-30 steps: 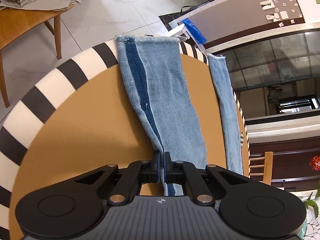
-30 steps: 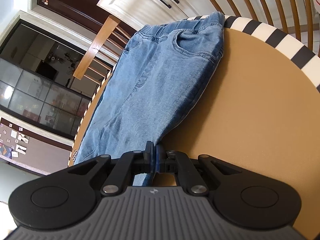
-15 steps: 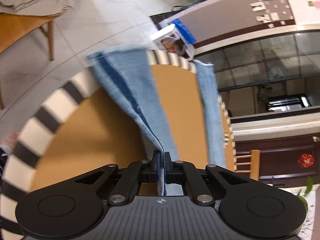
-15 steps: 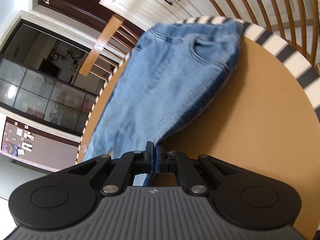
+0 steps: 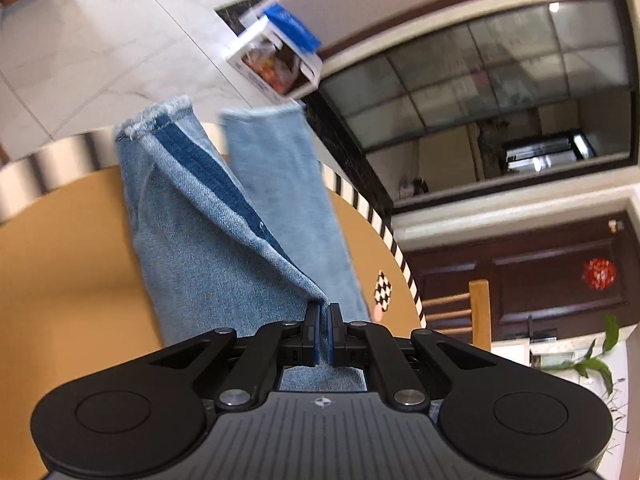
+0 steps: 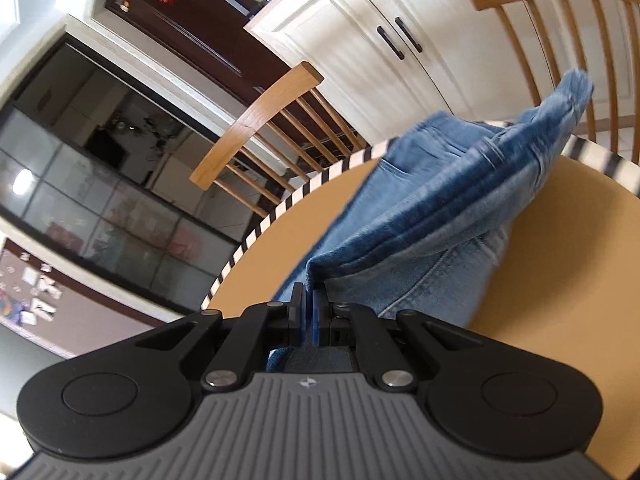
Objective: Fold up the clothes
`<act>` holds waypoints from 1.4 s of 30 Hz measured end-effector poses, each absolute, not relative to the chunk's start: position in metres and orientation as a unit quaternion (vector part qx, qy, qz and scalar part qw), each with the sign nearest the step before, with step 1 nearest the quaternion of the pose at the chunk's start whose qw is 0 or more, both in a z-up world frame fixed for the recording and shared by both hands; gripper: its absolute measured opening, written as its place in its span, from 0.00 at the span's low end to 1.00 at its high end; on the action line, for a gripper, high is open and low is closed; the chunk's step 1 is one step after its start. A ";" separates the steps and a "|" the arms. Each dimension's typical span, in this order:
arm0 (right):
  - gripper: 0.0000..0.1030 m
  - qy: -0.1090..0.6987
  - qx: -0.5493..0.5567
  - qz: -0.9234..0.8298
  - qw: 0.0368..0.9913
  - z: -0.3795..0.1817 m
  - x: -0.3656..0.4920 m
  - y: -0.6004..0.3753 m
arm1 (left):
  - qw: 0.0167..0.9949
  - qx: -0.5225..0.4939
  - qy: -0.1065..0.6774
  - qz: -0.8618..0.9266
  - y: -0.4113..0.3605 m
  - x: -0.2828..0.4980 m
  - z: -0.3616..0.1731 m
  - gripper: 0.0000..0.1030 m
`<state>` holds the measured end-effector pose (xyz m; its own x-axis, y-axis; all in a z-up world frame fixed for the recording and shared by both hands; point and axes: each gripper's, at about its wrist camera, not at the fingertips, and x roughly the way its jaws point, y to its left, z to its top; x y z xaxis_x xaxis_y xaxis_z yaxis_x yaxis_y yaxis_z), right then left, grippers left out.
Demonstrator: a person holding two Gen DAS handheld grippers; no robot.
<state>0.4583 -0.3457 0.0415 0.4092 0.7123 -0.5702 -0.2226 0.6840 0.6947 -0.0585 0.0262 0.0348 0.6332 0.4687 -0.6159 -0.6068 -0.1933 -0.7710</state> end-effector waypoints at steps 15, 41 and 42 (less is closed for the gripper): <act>0.02 0.492 0.232 0.196 0.816 0.008 0.533 -0.201 | 0.628 -0.650 0.088 0.418 0.152 -0.002 0.017 0.03; 0.47 0.430 0.172 0.256 0.848 0.017 0.472 -0.199 | 0.710 -0.527 0.042 0.464 0.206 -0.011 0.015 0.39; 0.47 0.428 0.170 0.272 0.845 0.020 0.460 -0.206 | 0.716 -0.519 0.039 0.466 0.208 -0.012 0.016 0.40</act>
<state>0.4596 -0.2057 0.0195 0.4855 0.6055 -0.6306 -0.3138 0.7939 0.5207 -0.0121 0.2080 0.0162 0.5634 0.6263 -0.5388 -0.7071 0.0283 -0.7066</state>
